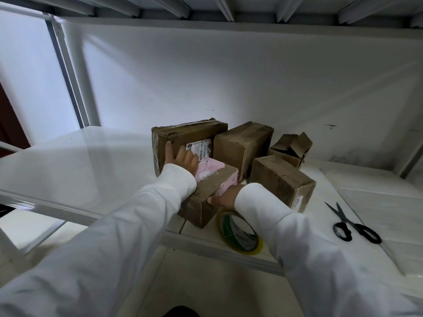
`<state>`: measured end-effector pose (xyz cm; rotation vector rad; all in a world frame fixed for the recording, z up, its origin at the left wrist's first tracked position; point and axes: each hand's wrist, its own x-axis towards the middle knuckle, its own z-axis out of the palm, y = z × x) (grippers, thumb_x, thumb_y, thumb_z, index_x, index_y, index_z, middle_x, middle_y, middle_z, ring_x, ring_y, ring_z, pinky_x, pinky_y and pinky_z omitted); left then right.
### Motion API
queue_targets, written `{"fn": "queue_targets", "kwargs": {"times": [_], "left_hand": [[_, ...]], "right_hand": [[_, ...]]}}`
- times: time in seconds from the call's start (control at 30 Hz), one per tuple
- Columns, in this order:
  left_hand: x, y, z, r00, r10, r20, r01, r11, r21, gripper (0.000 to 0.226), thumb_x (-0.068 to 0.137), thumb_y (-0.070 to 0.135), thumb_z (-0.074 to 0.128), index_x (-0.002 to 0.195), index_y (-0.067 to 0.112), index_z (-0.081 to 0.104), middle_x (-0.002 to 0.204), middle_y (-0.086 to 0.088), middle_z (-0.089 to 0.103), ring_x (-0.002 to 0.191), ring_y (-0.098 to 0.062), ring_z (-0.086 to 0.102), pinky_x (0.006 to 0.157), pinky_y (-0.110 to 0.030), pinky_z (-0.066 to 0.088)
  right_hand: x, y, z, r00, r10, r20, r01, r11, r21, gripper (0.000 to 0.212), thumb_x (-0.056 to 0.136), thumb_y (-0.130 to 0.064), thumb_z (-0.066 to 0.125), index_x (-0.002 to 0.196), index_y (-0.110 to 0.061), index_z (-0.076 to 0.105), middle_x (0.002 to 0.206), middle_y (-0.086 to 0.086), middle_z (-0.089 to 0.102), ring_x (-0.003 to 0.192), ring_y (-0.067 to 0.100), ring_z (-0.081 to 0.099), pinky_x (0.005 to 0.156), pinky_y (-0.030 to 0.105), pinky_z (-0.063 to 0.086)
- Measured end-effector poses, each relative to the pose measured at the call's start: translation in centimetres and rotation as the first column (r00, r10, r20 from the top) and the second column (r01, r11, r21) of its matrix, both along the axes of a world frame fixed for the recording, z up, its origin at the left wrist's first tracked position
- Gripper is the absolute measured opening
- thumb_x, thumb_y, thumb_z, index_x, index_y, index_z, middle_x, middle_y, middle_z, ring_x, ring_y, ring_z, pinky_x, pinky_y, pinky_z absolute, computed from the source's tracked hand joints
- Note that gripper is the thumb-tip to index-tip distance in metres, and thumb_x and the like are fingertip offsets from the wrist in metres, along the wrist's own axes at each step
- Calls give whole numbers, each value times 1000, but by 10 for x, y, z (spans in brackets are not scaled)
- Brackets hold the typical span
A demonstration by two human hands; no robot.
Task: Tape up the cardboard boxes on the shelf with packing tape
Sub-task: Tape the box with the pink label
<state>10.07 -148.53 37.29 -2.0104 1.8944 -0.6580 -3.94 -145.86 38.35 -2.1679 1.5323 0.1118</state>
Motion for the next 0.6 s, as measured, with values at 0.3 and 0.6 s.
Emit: {"fn": "queue_targets", "kwargs": {"times": [0.3, 0.6], "left_hand": [[-31, 17, -1, 961, -175, -213, 173, 985, -29, 87, 84, 47, 61, 150, 20, 9, 156, -11, 15, 143, -34, 12, 115, -54, 14], [39, 8, -42, -26, 204, -979, -341, 919, 200, 72, 85, 60, 54, 131, 4, 54, 131, -20, 56, 116, -37, 54, 102, -37, 42]], "right_hand": [[1, 2, 2, 1000, -12, 4, 12, 999, 34, 50, 100, -36, 39, 146, -20, 28, 147, 6, 36, 132, 26, 35, 110, 31, 29], [-7, 15, 12, 988, -53, 145, 46, 998, 53, 53, 101, -37, 38, 148, -21, 22, 152, 3, 31, 137, 23, 33, 108, 29, 31]]}}
